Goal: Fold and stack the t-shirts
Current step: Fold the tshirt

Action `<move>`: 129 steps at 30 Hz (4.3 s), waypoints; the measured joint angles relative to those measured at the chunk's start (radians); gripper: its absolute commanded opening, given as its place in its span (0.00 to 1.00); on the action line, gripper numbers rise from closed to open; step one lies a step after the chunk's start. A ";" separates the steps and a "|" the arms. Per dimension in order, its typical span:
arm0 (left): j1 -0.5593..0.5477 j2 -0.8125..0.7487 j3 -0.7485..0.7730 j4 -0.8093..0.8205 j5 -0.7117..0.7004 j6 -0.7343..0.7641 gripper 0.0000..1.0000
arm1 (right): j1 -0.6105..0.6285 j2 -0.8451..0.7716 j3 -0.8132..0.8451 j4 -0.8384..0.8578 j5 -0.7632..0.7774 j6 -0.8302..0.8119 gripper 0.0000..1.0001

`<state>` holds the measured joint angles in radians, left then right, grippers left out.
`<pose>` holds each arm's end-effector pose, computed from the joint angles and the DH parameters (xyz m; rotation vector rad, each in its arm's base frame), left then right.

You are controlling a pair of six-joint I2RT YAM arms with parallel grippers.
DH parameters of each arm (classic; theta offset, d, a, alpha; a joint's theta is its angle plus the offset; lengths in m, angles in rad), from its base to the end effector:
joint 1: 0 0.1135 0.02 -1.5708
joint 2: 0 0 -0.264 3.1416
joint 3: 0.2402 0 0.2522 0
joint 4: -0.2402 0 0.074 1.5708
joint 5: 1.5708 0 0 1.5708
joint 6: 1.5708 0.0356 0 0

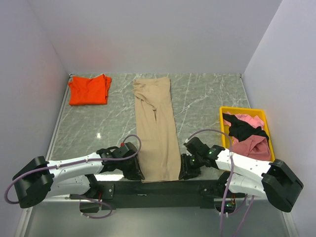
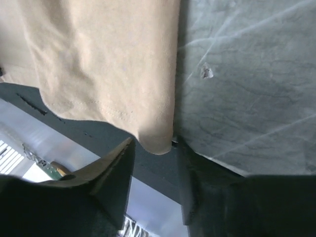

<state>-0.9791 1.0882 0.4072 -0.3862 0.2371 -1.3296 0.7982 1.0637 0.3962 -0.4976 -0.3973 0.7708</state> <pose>0.0923 -0.1524 0.1446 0.4343 -2.9822 0.8538 0.1042 0.1267 0.1416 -0.1659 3.0085 0.8664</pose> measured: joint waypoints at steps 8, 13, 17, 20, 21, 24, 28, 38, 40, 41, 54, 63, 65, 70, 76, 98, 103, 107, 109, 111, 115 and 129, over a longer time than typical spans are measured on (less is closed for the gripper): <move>-0.001 0.003 0.000 0.028 0.010 -0.002 0.00 | 0.001 0.044 -0.004 0.016 0.003 -0.006 0.00; -0.001 -0.024 0.001 0.033 0.010 -0.001 0.00 | 0.003 0.046 0.017 0.008 0.007 -0.019 0.00; 0.000 -0.029 0.017 0.028 0.005 0.009 0.00 | 0.003 0.046 0.078 -0.013 0.040 -0.037 0.00; 0.027 -0.014 0.054 0.032 0.002 0.038 0.00 | 0.002 0.051 0.137 -0.027 0.090 -0.055 0.00; 0.048 -0.003 0.068 0.036 0.002 0.052 0.00 | 0.002 0.058 0.164 -0.034 0.116 -0.061 0.00; 0.128 0.032 0.111 0.059 0.000 0.098 0.00 | -0.008 0.087 0.248 -0.049 0.205 -0.078 0.00; 0.233 0.072 0.166 0.090 -0.009 0.169 0.00 | -0.029 0.132 0.362 -0.035 0.321 -0.097 0.00; 0.408 0.253 0.330 0.191 -0.100 0.249 0.00 | -0.113 0.357 0.603 0.087 0.530 -0.164 0.00; 0.426 0.304 0.381 0.208 -0.129 0.256 0.00 | -0.130 0.410 0.651 0.093 0.549 -0.182 0.00; 0.435 0.327 0.405 0.215 -0.141 0.260 0.00 | -0.140 0.439 0.679 0.100 0.558 -0.190 0.00; 0.528 0.537 0.614 0.230 -0.244 0.301 0.00 | -0.238 0.711 0.922 0.139 0.534 -0.253 0.00; 0.554 0.645 0.686 0.216 -0.262 0.316 0.01 | -0.267 0.825 1.009 0.130 0.500 -0.267 0.00; 0.556 0.652 0.694 0.206 -0.265 0.316 0.02 | -0.270 0.845 1.027 0.128 0.499 -0.267 0.03; 0.566 0.688 0.737 0.182 -0.272 0.324 0.58 | -0.275 0.883 1.066 0.110 0.504 -0.257 0.55; 0.571 0.694 0.764 0.160 -0.293 0.324 0.99 | -0.280 0.880 1.089 0.103 0.538 -0.264 0.71; 0.446 0.346 0.302 0.176 -0.184 0.316 0.81 | -0.281 0.552 0.533 0.197 0.357 -0.180 0.58; 0.434 0.353 0.264 0.190 -0.173 0.291 0.57 | -0.281 0.554 0.505 0.221 0.353 -0.161 0.50; 0.430 0.379 0.264 0.219 -0.171 0.280 0.48 | -0.281 0.557 0.492 0.254 0.352 -0.151 0.46; 0.428 0.390 0.265 0.229 -0.173 0.275 0.41 | -0.281 0.560 0.486 0.266 0.351 -0.150 0.41; 0.428 0.403 0.267 0.240 -0.175 0.268 0.33 | -0.281 0.565 0.483 0.271 0.350 -0.145 0.40; 0.426 0.441 0.287 0.249 -0.179 0.261 0.01 | -0.281 0.570 0.473 0.282 0.343 -0.139 0.36; 0.336 0.311 0.169 0.254 -0.196 0.245 0.01 | -0.277 0.431 0.299 0.302 0.266 -0.121 0.00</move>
<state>-0.6430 1.3987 0.5766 -0.1322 0.0410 -1.0851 0.5209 1.4944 0.6949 -0.1959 -0.1314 0.6502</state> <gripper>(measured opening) 0.034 0.008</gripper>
